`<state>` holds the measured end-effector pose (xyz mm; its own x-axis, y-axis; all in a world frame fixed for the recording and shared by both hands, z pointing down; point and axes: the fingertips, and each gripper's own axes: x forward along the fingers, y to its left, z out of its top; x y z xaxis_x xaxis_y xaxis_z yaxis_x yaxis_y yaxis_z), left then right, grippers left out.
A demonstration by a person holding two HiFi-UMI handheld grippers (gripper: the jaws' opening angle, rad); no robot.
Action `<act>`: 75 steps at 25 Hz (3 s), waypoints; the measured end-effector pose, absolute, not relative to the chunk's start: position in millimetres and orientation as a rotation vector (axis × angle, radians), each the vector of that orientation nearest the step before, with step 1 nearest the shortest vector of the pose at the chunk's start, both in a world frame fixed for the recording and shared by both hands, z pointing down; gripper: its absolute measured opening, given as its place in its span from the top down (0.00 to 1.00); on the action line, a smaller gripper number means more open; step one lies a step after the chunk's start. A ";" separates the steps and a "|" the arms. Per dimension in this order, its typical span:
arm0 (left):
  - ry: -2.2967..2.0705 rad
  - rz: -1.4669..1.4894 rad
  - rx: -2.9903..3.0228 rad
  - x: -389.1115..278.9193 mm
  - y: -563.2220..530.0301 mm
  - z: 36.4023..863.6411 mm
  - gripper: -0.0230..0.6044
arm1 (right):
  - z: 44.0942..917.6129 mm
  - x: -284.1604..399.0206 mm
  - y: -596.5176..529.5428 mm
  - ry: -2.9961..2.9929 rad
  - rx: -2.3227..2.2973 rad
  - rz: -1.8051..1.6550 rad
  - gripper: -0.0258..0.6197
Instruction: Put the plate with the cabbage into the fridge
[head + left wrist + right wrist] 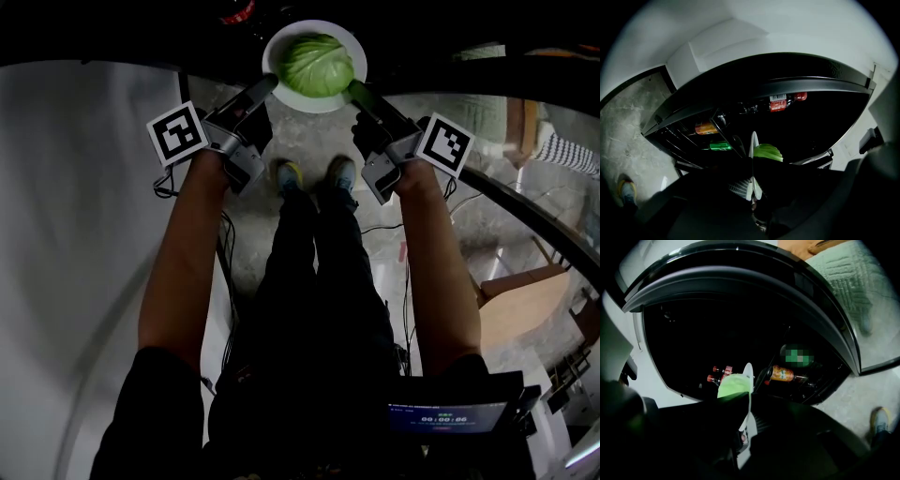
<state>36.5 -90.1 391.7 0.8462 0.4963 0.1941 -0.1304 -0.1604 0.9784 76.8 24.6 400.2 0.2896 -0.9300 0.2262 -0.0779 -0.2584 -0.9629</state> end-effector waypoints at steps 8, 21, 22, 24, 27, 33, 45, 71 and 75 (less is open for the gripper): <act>0.274 0.575 1.644 36.0 -90.8 396.5 0.95 | 406.0 79.0 26.6 0.913 -1.590 -1.112 0.93; 0.249 0.550 1.623 33.0 -89.1 400.4 0.95 | 408.3 80.5 28.3 0.880 -1.585 -1.097 0.93; 0.248 0.548 1.623 32.7 -89.0 400.3 0.95 | 408.1 80.6 28.8 0.875 -1.590 -1.092 0.93; 0.242 0.542 1.622 32.2 -88.9 399.8 0.95 | 407.5 80.7 29.5 0.865 -1.597 -1.083 0.93; 0.232 0.538 1.639 32.4 -89.1 400.6 0.95 | 408.2 81.1 30.0 0.851 -1.597 -1.071 0.93; 0.231 0.527 1.667 32.0 -86.6 400.3 0.94 | 410.9 81.8 33.3 0.832 -1.607 -1.058 0.93; 0.154 0.573 1.862 3.6 -89.3 396.3 0.94 | 413.0 83.7 35.8 0.813 -1.635 -1.052 0.93; 0.247 0.807 2.787 -6.5 -46.9 398.3 0.95 | 411.2 84.6 31.2 0.833 -1.635 -1.055 0.93; 0.260 0.810 2.782 -3.7 -44.7 396.3 0.95 | 408.9 83.5 29.7 0.870 -1.656 -1.059 0.93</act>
